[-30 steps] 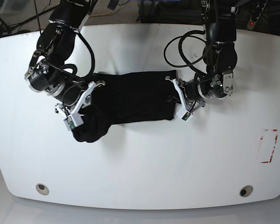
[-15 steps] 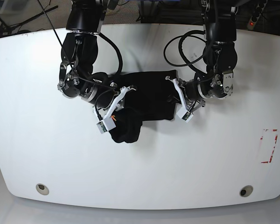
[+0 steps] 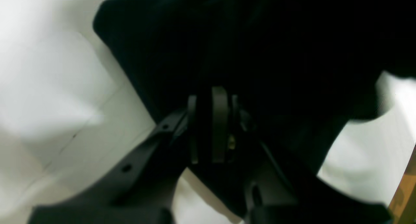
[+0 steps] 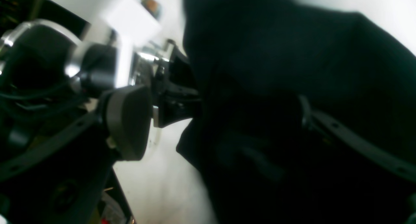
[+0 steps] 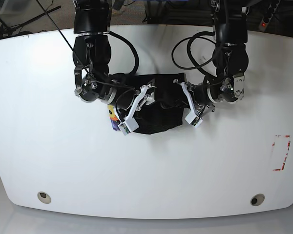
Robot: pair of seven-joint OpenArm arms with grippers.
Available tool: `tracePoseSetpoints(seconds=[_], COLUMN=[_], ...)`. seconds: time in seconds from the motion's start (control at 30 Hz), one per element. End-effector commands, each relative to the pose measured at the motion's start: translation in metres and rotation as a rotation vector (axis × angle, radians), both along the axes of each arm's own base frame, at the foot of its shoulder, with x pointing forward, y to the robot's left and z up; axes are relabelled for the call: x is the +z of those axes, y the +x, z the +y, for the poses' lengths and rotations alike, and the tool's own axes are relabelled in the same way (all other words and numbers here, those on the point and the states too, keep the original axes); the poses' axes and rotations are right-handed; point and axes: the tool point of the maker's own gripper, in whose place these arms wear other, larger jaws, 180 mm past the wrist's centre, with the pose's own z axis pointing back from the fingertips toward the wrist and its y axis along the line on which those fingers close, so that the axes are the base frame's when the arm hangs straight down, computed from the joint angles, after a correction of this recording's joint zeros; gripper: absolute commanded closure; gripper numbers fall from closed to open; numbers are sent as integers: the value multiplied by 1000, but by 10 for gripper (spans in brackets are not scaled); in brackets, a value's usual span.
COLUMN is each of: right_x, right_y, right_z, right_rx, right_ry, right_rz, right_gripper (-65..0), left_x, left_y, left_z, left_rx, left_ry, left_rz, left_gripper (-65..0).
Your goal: Fold the T-shirt properly
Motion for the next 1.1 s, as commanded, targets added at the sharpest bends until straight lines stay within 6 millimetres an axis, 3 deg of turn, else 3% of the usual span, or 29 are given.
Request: tracePoseSetpoints(seconds=[0.0,0.13,0.23,0.5,0.67,0.9,1.07], right_x=[26,49,61,45,30,22,11], right_y=[12,14,15,9,-8,-51,-64], right_z=[-5,-6,-8,-34,-38,-9,5], right_rx=[-18,-19,-22,-16,-3,157,246], right_ry=[11,14,11,-77,-98,-141,-231], right_rz=[-91,-168,-210,-201,-161,-164,-188], right_gripper=[-531,-533,-533,-533,-533,-533,-531], left_x=[2,5,22,82,104,91,90], left_y=[4,8,20,37,38,16,2], left_z=[6,7,21,36,68,133,180], left_rx=[-6,-4,46,76,66,49,102], left_ry=[43,43,41,19,82,270,340], left_rz=[-2,-13,-67,-246,-317,-276,-264], left_gripper=[-43,-43,-43,-43,-43,-43,-43])
